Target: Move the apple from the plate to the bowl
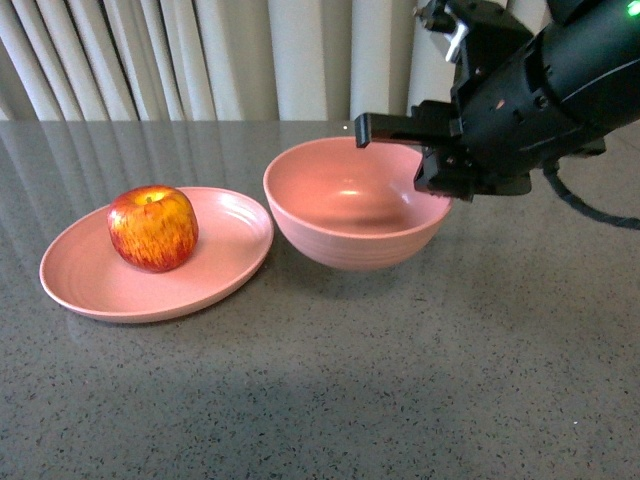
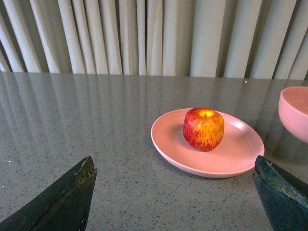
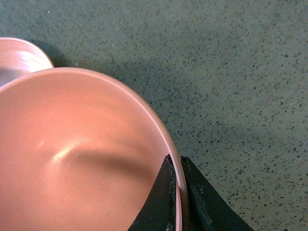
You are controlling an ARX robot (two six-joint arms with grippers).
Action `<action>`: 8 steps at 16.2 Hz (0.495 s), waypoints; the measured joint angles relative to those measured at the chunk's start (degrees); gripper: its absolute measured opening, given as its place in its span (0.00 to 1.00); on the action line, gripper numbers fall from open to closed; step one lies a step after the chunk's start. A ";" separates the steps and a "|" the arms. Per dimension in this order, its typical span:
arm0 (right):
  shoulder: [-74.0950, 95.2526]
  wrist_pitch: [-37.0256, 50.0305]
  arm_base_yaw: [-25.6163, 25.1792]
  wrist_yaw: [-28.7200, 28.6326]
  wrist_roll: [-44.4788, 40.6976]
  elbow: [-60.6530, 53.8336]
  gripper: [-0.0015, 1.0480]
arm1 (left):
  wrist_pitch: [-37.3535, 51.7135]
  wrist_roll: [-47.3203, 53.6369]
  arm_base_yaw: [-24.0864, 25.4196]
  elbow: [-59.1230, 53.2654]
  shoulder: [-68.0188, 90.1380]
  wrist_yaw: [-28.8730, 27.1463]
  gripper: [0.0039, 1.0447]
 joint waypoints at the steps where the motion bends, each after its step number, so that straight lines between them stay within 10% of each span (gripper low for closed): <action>1: 0.26 0.04 0.07 0.13 0.04 0.02 0.03 | 0.00 0.00 0.00 0.00 0.00 0.00 0.94; 8: 4.90 -0.39 1.77 2.82 1.92 1.95 0.03 | 0.00 0.00 0.00 0.00 0.00 0.02 0.94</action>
